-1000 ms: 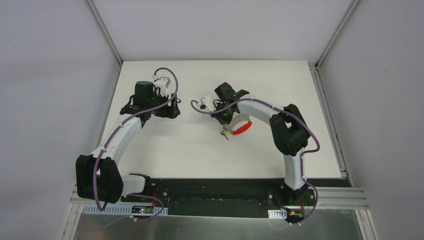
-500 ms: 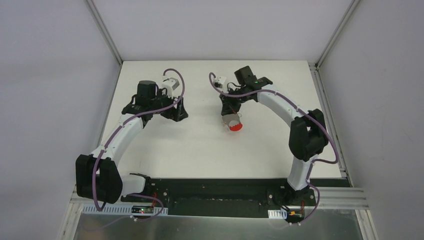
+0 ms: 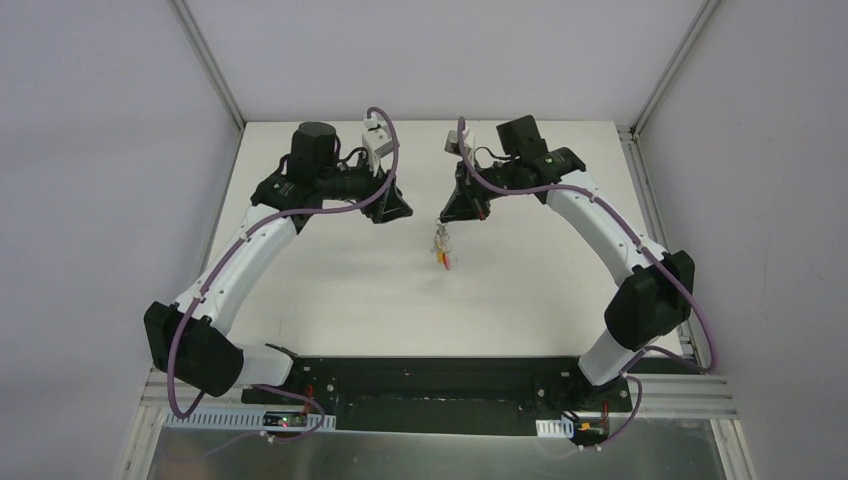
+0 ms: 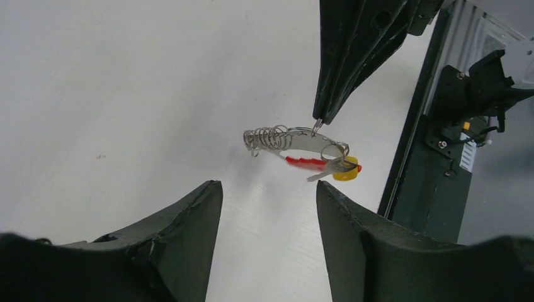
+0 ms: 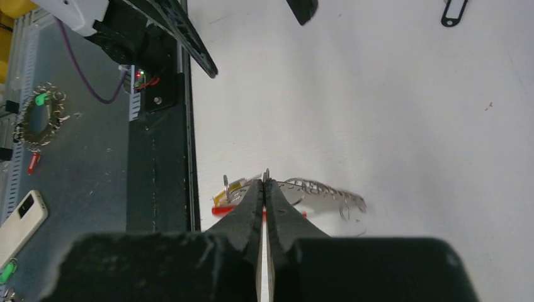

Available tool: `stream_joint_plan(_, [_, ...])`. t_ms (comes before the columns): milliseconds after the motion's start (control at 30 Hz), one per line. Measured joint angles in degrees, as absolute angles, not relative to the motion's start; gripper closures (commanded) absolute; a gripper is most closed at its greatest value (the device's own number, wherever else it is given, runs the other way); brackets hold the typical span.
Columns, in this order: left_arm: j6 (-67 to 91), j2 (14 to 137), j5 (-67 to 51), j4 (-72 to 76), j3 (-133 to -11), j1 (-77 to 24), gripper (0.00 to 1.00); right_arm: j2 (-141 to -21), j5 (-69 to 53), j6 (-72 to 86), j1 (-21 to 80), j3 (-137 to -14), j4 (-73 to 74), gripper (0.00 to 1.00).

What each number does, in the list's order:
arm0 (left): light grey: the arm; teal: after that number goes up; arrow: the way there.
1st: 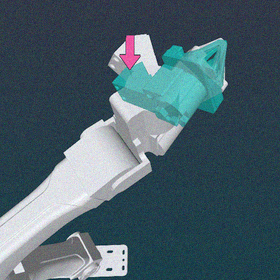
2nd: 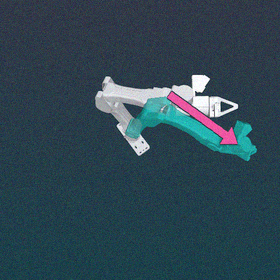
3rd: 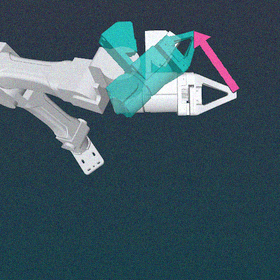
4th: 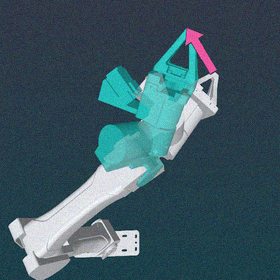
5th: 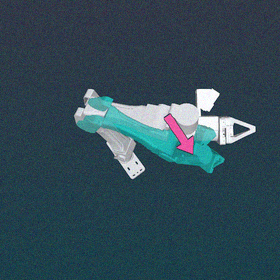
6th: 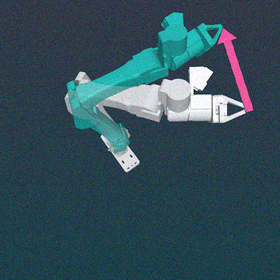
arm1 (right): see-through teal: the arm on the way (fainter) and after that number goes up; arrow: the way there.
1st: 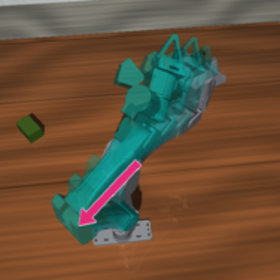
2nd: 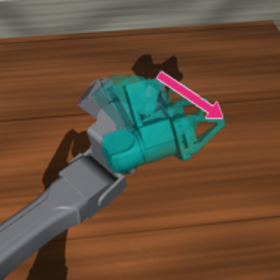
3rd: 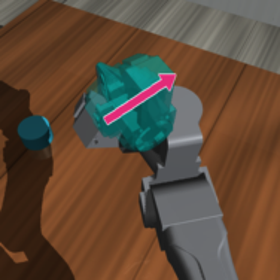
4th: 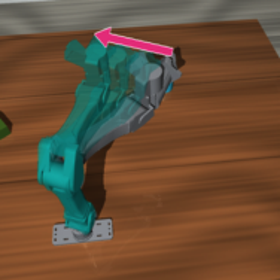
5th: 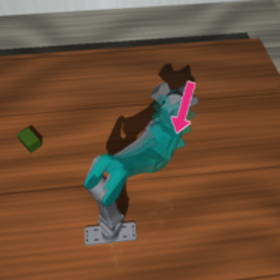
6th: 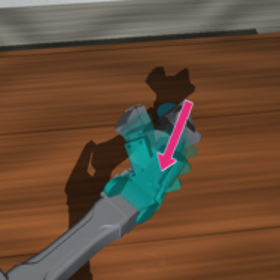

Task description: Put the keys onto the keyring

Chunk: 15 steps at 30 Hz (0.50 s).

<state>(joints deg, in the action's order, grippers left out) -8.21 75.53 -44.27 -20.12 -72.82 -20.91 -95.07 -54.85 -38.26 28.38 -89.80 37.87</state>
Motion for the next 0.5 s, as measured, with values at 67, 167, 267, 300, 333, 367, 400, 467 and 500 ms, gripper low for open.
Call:
stream_joint_plan(67, [-8.01,76.42,-46.24,-20.12,-74.32,-21.78,0.49,-94.17,-56.55,-37.85,28.38,-89.78,38.11,1.00])
stream_joint_plan(167, [-7.88,77.38,-48.29,-20.34,-74.78,-22.96,0.52,-93.10,-59.20,-37.19,28.36,-89.78,38.33,1.00])
stream_joint_plan(267, [-7.94,77.91,-49.50,-20.80,-74.67,-24.95,0.54,-92.58,-61.54,-36.60,28.38,-89.80,38.39,1.00])
stream_joint_plan(300, [-7.94,77.91,-49.63,-20.80,-74.50,-25.63,0.55,-92.55,-62.06,-36.42,28.36,-89.80,38.41,1.00])
stream_joint_plan(333, [-7.92,77.91,-49.89,-20.78,-74.32,-26.44,0.57,-92.55,-62.54,-36.29,28.38,-89.78,38.44,1.00])
stream_joint_plan(367, [-7.90,77.91,-50.11,-20.67,-74.11,-27.16,0.58,-92.55,-62.96,-36.14,28.38,-89.78,38.44,1.00])
stream_joint_plan(400, [-7.79,77.91,-50.26,-20.53,-73.93,-27.77,0.60,-92.55,-63.35,-35.99,28.38,-89.78,38.44,1.00])
stream_joint_plan(467, [-7.25,77.91,-50.57,-20.23,-73.52,-28.58,0.64,-92.55,-64.10,-35.70,28.38,-89.78,38.41,1.00])
stream_joint_plan(500, [-6.92,77.91,-50.70,-20.05,-73.36,-28.93,0.66,-92.55,-64.42,-35.53,28.38,-89.69,38.37,1.00])
